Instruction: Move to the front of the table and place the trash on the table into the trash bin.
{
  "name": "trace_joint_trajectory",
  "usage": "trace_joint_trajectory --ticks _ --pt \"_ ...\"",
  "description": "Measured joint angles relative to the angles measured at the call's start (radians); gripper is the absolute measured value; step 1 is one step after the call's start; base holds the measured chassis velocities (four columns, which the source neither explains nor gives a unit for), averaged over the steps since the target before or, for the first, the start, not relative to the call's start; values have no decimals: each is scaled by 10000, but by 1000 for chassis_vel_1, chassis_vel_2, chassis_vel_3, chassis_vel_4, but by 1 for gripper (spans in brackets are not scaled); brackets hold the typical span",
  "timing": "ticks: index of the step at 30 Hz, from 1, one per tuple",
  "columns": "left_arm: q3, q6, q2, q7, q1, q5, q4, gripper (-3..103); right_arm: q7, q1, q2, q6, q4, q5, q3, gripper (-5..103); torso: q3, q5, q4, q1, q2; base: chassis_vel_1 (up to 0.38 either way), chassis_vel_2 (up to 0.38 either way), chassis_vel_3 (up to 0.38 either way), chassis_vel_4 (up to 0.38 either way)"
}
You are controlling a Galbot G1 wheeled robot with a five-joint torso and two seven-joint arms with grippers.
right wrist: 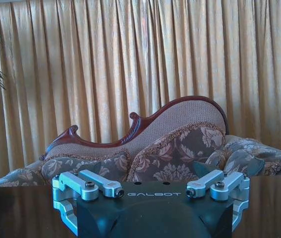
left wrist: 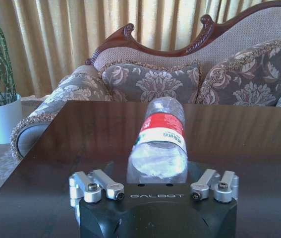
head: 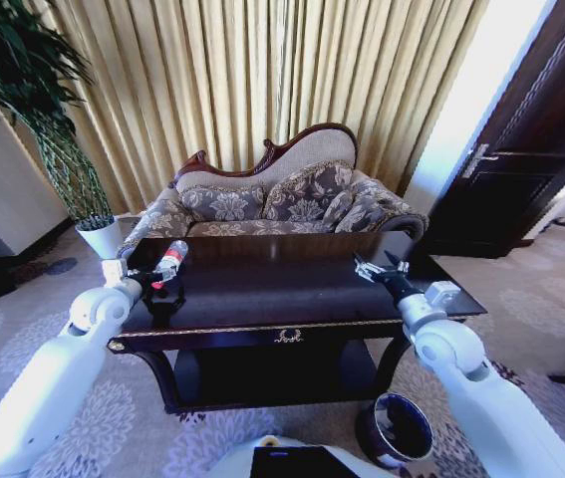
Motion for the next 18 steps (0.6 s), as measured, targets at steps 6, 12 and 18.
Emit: trace_joint_trajectory --ticks 6,12,18 --pt "62 1 -95 -51 -97 -63 41 64 -6 -15 -23 21 53 2 56 100 0 0 1 0 0 0 0 0 0" --pt "49 -105 -150 -47 -80 -63 50 43 -10 -81 -31 40 72 2 152 100 -1 1 0 0 0 0 0 0 0" --pt "40 -1237 -66 328 -17 831 127 30 -8 -147 -62 59 249 97 166 100 -1 -1 1 0 0 0 0 0 0"
